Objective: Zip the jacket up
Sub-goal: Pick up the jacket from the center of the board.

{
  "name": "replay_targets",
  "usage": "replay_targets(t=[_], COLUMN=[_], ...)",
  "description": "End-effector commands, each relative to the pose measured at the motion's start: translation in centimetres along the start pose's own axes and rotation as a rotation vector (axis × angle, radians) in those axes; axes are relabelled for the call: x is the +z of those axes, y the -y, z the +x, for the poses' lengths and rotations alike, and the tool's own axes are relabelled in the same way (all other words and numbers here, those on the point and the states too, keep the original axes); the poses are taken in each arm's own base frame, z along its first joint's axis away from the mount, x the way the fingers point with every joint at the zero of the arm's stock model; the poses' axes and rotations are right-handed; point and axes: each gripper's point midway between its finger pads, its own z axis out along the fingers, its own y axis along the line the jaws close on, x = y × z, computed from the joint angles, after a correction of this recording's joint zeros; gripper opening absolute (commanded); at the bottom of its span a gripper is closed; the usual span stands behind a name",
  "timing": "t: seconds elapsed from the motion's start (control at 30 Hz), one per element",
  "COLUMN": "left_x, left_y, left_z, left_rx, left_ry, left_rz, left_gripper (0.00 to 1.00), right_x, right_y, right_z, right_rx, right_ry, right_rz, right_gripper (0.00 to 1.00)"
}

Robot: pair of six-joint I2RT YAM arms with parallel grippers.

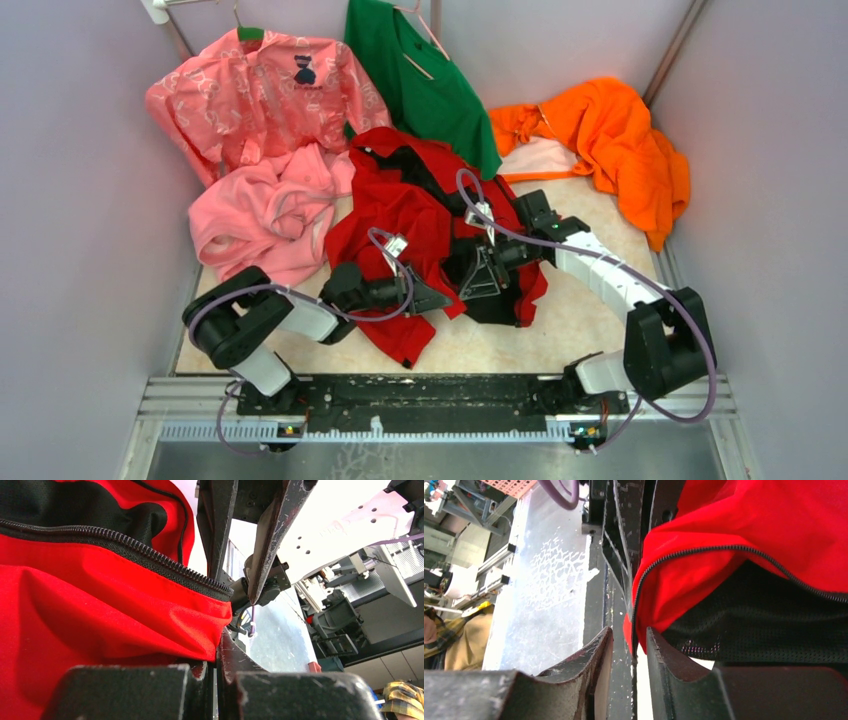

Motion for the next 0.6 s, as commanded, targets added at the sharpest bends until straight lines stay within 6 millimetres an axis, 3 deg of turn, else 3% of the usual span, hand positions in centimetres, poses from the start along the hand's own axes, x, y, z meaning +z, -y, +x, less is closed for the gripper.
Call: replay_targets(t=[0.0,0.37,0.47,0.57], left_x=[-0.7,-0.6,-0.6,-0.6], left_y=[1.3,2.3,2.2,2.3], left_z=[-2.3,-3.5,-3.7,-3.6], left_rx=[0.037,0.031,0.030,0.024], left_ry=[0.110,0.150,0.155,0.152], left_rz=[0.018,0.035,0.025,0.027], left_gripper=[0.00,0.00,0.00,0.00], right_x=[-0.1,1.3,1.6,1.7], right_y=[-0.9,-1.2,-1.5,-1.5], right_z=[-0.7,0.5,0.6,0.4], right_rx=[-0.073,-0.049,-0.049,-0.047], right_ry=[0.036,0.004,-0.006,-0.005], right_rz=[-0.024,-0.058,-0.076,-0.085], right_gripper=[0.33,0.36,0.24,0.07])
